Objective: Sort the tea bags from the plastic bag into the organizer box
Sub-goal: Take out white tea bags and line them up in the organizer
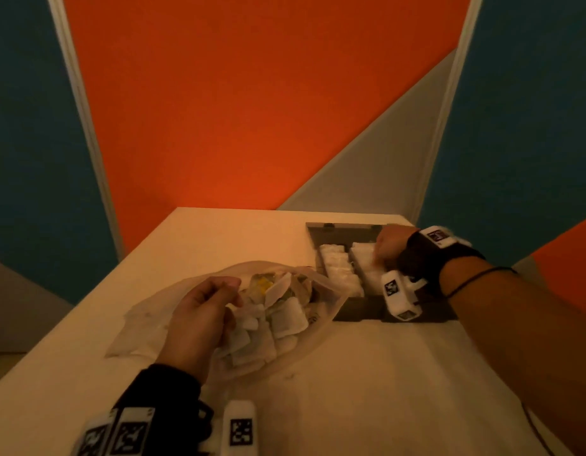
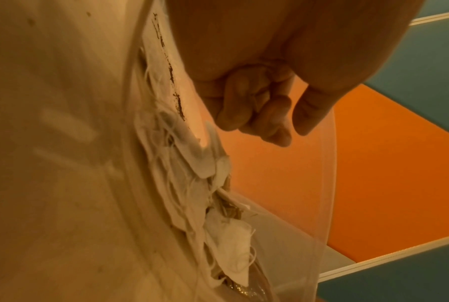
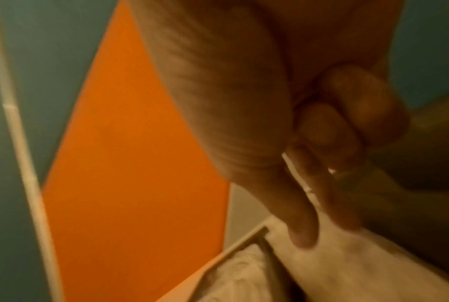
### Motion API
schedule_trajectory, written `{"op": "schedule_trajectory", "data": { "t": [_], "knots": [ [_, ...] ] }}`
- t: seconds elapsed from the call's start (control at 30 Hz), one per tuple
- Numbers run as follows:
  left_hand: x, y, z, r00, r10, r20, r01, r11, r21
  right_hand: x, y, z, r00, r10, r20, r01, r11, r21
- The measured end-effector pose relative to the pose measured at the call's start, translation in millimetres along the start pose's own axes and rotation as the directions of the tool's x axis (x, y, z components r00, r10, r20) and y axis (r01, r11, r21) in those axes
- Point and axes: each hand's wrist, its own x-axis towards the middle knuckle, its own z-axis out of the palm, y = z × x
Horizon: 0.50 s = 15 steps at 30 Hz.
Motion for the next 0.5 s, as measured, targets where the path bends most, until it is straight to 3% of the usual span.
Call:
{"op": "schedule_trajectory", "data": {
  "t": [0.1, 0.17, 0.23, 0.3, 0.4, 0.5],
  "knots": [
    [2, -1, 1, 0.999, -0.005, -0.034, 0.003, 0.998, -0.055, -40, -43, -17, 0.955, -0.091, -0.281, 0.148, 0.971, 0.189],
    [3, 0, 2, 0.999, -0.007, -0.044, 0.003, 0.997, -0.076, -73, -69, -22, 0.915, -0.146, -0.376, 0.301, 0.867, 0.396],
    [4, -1, 1, 0.999, -0.011, -0.053, 0.007, 0.997, -0.076, -113, -93, -20, 0.907, -0.265, -0.326, 0.398, 0.789, 0.468],
    [4, -1, 0, 0.998, -0.012, -0.057, 0.007, 0.997, -0.077, -149, -114, -13, 0.88, -0.44, -0.179, 0.472, 0.775, 0.42],
    [4, -1, -1, 0.998, -0.012, -0.063, 0.007, 0.997, -0.079, -176, -134, 13, 0.782, -0.622, 0.034, 0.606, 0.773, 0.186],
    [4, -1, -2, 0.997, -0.024, -0.072, 0.019, 0.997, -0.08, -167, -135, 44, 0.79, -0.611, 0.059, 0.614, 0.784, -0.09]
  ]
}}
